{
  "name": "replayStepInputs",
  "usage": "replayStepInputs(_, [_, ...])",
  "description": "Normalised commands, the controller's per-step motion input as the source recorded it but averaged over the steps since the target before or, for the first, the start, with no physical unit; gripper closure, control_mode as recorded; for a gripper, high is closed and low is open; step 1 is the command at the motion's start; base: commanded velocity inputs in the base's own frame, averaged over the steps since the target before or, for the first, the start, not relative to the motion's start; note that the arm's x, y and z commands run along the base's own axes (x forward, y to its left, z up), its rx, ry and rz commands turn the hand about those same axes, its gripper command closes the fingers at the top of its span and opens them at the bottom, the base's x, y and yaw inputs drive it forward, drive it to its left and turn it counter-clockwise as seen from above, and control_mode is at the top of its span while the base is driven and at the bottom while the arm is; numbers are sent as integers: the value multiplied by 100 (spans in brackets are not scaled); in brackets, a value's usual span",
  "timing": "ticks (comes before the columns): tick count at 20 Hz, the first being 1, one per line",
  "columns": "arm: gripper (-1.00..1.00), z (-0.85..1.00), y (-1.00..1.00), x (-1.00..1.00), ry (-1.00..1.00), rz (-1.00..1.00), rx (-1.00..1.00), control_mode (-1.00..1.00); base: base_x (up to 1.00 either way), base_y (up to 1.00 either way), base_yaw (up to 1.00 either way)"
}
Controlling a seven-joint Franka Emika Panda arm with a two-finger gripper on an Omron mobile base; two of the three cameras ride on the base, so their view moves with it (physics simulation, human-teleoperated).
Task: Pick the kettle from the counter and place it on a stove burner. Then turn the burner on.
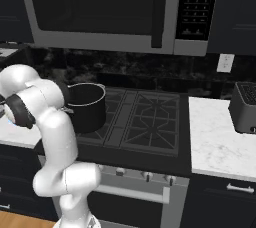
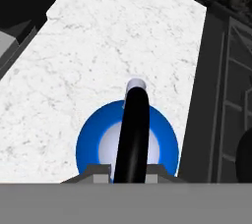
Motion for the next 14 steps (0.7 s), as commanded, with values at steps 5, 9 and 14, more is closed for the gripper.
replayStepInputs(5, [100, 67, -93, -99, -39, -3, 10, -100, 0, 0, 0])
replayStepInputs(9, [100, 99, -100, -74, -36, -10, 18, -100, 0, 0, 0])
replayStepInputs(14, [100, 100, -100, -46, -23, -14, 22, -100, 0, 0, 0])
